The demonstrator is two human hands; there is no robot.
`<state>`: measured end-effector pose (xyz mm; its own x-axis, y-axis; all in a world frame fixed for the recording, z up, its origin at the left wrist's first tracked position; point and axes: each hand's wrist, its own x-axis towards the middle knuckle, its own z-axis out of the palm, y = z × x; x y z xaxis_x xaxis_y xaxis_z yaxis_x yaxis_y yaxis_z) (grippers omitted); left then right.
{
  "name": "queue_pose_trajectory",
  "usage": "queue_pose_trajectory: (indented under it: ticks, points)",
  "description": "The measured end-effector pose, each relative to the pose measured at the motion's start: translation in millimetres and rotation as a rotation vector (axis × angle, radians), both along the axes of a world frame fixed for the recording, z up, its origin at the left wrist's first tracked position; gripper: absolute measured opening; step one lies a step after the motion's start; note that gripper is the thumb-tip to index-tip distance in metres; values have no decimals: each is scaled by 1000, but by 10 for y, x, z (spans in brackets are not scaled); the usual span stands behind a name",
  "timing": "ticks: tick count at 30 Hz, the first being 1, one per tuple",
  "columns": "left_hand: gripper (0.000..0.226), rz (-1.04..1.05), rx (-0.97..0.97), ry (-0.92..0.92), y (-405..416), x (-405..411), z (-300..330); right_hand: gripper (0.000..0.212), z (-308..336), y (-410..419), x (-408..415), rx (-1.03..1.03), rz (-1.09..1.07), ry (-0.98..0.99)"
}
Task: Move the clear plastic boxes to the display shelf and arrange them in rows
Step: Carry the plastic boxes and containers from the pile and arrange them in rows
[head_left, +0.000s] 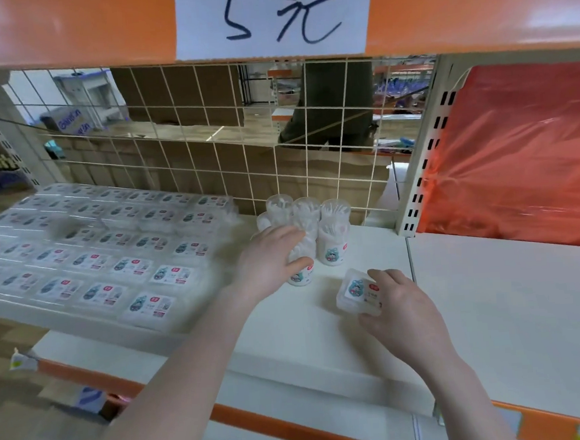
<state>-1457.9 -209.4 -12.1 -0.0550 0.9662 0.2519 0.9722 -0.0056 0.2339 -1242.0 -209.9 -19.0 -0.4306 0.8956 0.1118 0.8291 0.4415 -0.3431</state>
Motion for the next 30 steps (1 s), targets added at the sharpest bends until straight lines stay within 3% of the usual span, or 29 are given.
queue_pose_trajectory:
  ticks: [17,30]
  points:
    - [48,189,100,129,-160,235,-77,60,-48,232,258,0,136,32]
    - [46,386,149,95,-695,84,-31,55,-3,43,130,18,202,60]
